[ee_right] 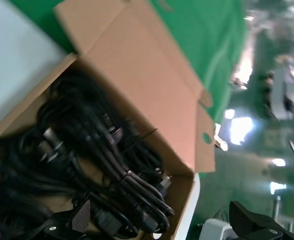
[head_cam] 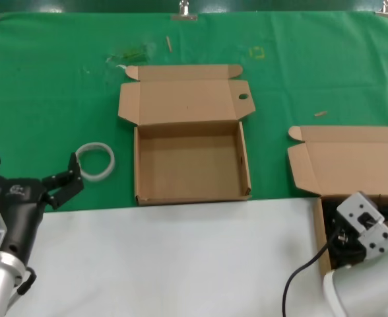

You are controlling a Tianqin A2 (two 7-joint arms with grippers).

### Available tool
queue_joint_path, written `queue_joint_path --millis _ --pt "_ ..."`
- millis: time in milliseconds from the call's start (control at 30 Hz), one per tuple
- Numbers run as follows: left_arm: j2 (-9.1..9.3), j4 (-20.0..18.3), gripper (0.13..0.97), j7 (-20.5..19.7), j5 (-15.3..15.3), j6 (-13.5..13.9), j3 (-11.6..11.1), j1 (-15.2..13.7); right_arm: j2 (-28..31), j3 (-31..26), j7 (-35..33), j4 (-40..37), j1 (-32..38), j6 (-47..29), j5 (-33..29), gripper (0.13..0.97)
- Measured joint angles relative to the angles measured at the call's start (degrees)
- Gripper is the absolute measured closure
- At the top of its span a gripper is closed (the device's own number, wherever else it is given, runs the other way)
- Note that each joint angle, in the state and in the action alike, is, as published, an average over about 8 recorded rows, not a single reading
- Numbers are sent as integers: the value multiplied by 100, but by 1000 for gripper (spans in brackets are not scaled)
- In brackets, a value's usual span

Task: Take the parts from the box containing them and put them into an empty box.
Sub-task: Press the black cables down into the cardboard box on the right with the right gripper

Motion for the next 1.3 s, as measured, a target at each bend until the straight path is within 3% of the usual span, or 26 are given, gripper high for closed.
queue_joint_path --millis 200,433,667,967,1300 --pt "0 0 132 -1 0 0 0 0 0 251 -1234 -181 149 -32 506 129" --pt "0 0 132 -2 0 0 0 0 -1 457 -1876 -379 223 -177 739 133" --pt "0 0 132 -2 0 0 0 0 -1 621 -2134 -501 229 -334 748 147" --pt "0 0 132 -2 0 0 0 0 -1 779 -2289 -532 221 -453 734 230" --pt "0 0 132 -2 0 0 0 0 -1 918 -2393 -583 220 -594 776 405"
